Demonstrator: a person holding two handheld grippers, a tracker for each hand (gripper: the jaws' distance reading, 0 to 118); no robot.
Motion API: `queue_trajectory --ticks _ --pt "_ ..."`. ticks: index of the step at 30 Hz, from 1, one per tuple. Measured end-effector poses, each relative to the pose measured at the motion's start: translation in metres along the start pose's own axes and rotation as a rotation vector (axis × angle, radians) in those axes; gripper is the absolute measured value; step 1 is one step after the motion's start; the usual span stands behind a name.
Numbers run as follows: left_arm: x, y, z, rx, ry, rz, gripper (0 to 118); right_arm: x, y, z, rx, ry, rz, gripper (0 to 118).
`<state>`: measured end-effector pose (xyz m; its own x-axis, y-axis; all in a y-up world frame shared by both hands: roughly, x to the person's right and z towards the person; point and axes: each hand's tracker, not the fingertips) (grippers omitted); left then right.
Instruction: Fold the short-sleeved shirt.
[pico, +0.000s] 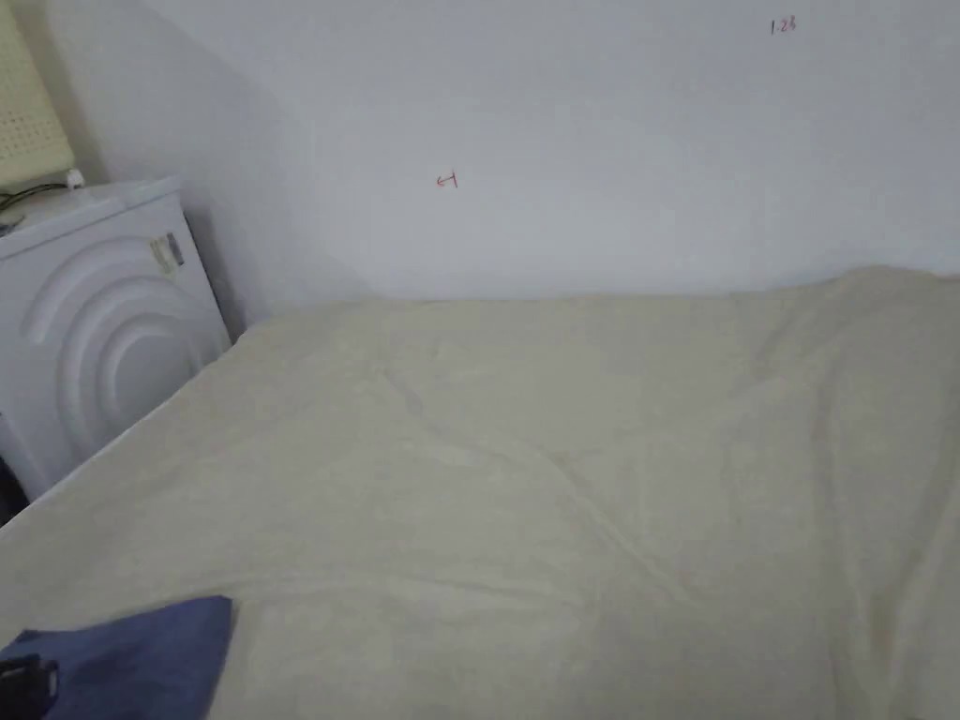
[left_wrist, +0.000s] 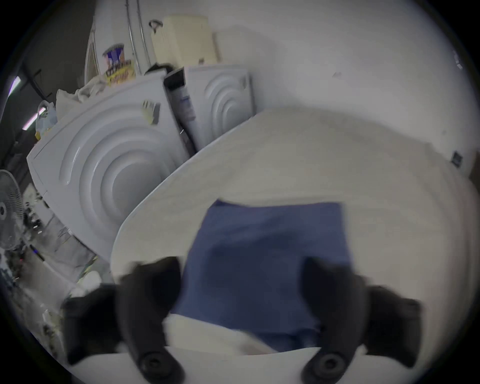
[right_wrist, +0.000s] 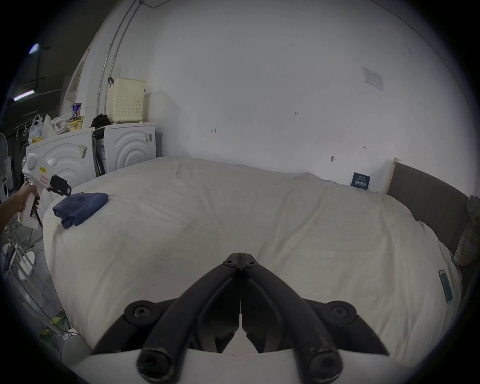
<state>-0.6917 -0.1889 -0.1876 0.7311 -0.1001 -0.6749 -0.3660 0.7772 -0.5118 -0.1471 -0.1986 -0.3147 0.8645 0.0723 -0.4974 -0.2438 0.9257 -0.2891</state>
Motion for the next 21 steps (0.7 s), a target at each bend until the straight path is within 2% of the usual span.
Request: queue_trajectory --ticks 1,2,4,6,13,16,18,20,21 --pt "0.012 0.0 0.015 0.054 -0.003 -0.014 21 0.003 0.001 0.004 0.009 -0.004 -0.005 0" --pt "0.028 -0.004 0.034 0.108 0.002 -0.043 8 0.005 0.002 0.007 0.016 -0.007 -0.014 0" --pt "0.061 -0.012 0.071 0.165 -0.004 -0.069 2 0.014 0.005 0.019 0.052 -0.02 -0.027 0" --pt "0.09 -0.012 0.099 0.171 -0.078 -0.097 0 0.022 0.006 0.03 0.074 -0.038 -0.034 0" --pt "0.176 -0.027 0.179 0.31 -0.131 -0.091 0 0.066 0.008 0.076 0.165 -0.097 -0.06 0" --pt "0.211 -0.035 0.214 0.359 -0.227 -0.074 0 0.086 0.011 0.091 0.18 -0.083 -0.133 0" --pt "0.243 -0.047 0.243 0.439 -0.311 -0.006 0 0.099 0.013 0.102 0.204 -0.092 -0.162 0" --pt "0.274 -0.061 0.263 0.409 -0.362 -0.017 0 0.11 0.012 0.114 0.237 -0.126 -0.152 0" --pt "0.29 -0.068 0.274 0.414 -0.34 -0.016 0 0.115 0.012 0.119 0.239 -0.131 -0.137 0"
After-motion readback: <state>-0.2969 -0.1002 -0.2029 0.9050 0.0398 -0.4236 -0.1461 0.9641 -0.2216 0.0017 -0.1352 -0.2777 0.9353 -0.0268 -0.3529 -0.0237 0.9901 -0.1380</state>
